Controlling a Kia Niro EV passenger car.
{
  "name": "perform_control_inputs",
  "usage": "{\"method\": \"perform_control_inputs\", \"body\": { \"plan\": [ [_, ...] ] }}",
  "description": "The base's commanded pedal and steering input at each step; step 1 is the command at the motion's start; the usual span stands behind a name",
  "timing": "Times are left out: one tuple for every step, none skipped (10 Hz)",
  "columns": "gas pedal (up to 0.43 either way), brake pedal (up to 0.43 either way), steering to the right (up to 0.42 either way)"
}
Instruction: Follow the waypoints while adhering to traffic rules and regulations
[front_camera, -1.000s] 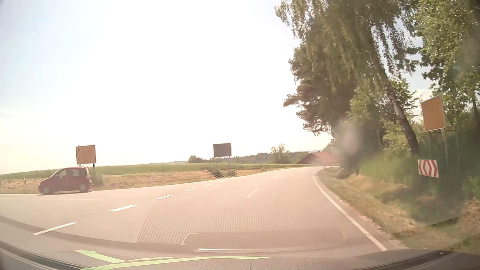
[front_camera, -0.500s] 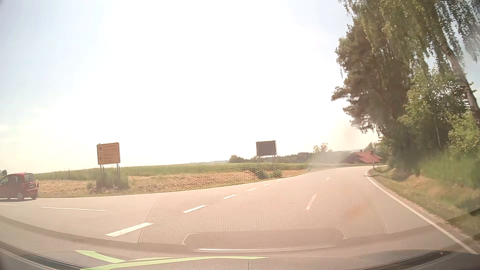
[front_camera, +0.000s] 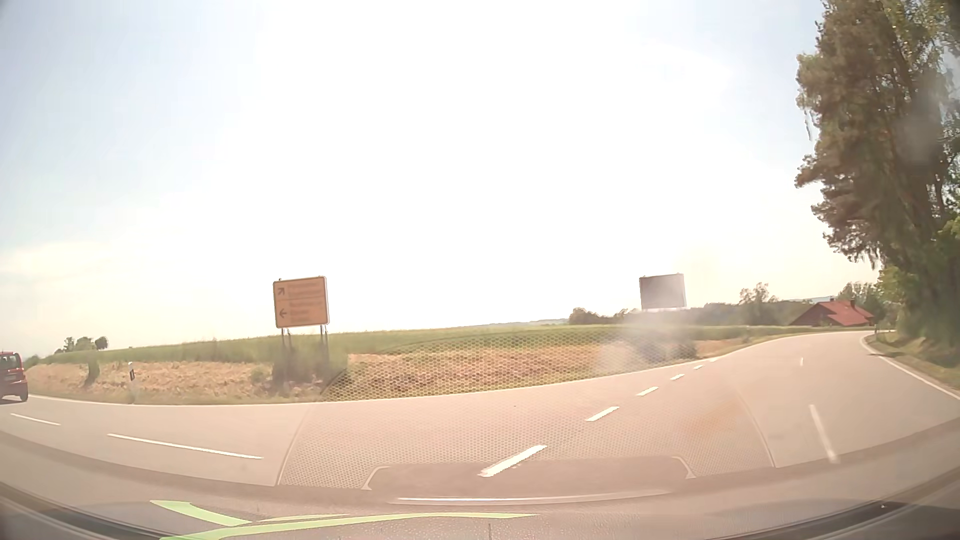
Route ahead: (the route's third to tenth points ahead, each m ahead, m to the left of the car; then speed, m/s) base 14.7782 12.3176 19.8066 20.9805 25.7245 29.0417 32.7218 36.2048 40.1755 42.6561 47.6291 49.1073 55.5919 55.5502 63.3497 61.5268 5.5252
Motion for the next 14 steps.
{"method": "perform_control_inputs", "body": {
  "plan": [
    [0.0, 0.0, -0.313],
    [0.028, 0.0, -0.319],
    [0.047, 0.0, -0.327],
    [0.047, 0.0, -0.338],
    [0.047, 0.0, -0.343],
    [0.059, 0.0, -0.346],
    [0.067, 0.0, -0.346],
    [0.079, 0.0, -0.346],
    [0.098, 0.0, -0.346],
    [0.11, 0.0, -0.347],
    [0.11, 0.0, -0.346],
    [0.11, 0.0, -0.347],
    [0.11, 0.0, -0.349],
    [0.118, 0.0, -0.352]
  ]
}}
